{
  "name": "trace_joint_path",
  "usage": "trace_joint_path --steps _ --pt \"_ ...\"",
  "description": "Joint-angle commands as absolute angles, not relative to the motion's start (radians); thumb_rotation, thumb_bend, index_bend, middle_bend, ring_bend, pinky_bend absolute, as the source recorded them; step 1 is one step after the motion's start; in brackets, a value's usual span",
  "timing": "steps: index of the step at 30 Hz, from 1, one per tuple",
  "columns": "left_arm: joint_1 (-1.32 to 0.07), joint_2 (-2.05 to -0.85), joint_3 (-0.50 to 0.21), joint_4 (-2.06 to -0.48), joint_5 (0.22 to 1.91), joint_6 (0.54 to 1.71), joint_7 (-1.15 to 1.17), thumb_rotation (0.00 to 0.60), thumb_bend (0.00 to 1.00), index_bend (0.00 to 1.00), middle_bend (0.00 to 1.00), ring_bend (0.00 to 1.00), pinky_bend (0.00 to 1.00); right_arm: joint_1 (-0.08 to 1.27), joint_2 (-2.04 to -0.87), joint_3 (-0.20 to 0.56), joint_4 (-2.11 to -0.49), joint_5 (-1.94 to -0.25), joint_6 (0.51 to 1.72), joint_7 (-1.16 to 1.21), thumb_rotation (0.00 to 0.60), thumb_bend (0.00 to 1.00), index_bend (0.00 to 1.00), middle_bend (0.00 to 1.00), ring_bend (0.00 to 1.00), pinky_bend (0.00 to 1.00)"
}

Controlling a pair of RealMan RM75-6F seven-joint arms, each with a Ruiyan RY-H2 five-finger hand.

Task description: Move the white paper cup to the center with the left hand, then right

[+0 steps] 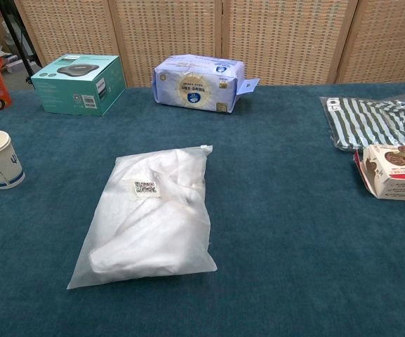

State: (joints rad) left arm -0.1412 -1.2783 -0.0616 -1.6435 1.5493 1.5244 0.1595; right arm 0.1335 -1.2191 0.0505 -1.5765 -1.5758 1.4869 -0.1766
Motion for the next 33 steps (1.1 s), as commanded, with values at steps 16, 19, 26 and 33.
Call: trace_joint_path --steps 16,19,26,33 --pt "-0.146 -1.278 -0.064 -1.635 1.538 1.511 0.145 0.600 0.21 0.00 0.00 0.00 0.00 0.135 -1.216 0.058 -1.580 -1.573 1.489 -0.168 0.600 0.13 0.00 0.00 0.00 0.00" --pt "-0.144 -1.278 -0.063 -1.637 1.540 1.516 0.146 0.600 0.21 0.00 0.00 0.00 0.00 0.134 -1.213 0.059 -1.579 -1.569 1.490 -0.161 0.600 0.13 0.00 0.00 0.00 0.00" --pt "-0.144 -1.281 -0.065 -1.640 1.543 1.521 0.155 0.600 0.21 0.00 0.00 0.00 0.00 0.129 -1.209 0.061 -1.578 -1.571 1.501 -0.152 0.600 0.13 0.00 0.00 0.00 0.00" --pt "-0.148 -1.262 -0.087 -1.657 1.488 1.496 0.122 0.600 0.21 0.00 0.00 0.00 0.00 0.130 -1.209 0.062 -1.577 -1.562 1.492 -0.152 0.600 0.13 0.00 0.00 0.00 0.00"
